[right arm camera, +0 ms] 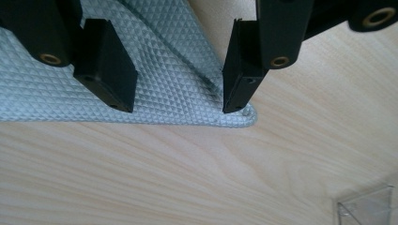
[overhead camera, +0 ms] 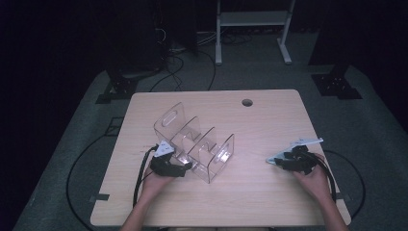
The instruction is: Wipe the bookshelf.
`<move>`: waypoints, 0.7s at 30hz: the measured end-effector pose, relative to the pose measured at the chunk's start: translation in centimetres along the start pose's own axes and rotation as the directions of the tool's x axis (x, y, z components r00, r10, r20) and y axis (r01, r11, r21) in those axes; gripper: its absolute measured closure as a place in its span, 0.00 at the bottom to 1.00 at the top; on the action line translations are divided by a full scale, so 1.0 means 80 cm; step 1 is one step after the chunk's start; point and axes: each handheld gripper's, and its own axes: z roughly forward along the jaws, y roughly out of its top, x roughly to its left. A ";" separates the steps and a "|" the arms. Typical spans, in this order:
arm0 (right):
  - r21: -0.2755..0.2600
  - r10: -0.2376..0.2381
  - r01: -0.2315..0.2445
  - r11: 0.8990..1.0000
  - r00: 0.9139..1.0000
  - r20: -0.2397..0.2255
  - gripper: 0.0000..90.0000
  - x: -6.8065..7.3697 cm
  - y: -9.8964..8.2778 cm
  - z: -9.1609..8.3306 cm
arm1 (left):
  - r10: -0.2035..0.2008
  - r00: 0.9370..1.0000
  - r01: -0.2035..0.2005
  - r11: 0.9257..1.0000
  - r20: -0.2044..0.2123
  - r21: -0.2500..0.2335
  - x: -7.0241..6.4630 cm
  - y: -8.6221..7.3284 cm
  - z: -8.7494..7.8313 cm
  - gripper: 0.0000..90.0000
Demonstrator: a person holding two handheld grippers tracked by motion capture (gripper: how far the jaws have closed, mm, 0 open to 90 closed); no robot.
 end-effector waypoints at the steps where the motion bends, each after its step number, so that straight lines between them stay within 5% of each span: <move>1: 0.002 0.004 -0.004 1.000 1.000 0.010 0.46 0.002 0.000 0.001 | 0.001 1.000 -0.001 1.000 0.001 0.000 0.000 0.000 0.000 0.07; 5: 0.010 -0.005 0.004 1.000 0.999 0.049 0.45 0.011 0.002 0.003 | 0.001 1.000 -0.001 1.000 0.003 0.000 0.001 0.000 0.000 0.07; 7: 0.015 -0.050 0.048 0.999 0.994 0.098 0.46 0.019 0.001 0.005 | 0.001 1.000 -0.001 1.000 0.001 0.000 0.000 0.000 0.000 0.07; 13: 0.030 -0.057 0.054 0.998 0.991 0.121 0.55 0.020 0.003 0.004 | 0.006 1.000 -0.006 1.000 0.002 0.003 -0.002 0.001 0.001 0.08; 21: 0.060 -0.125 0.118 0.991 0.980 0.154 0.87 0.044 0.004 0.005 | 0.010 1.000 -0.010 1.000 0.011 0.005 -0.005 0.002 0.002 0.08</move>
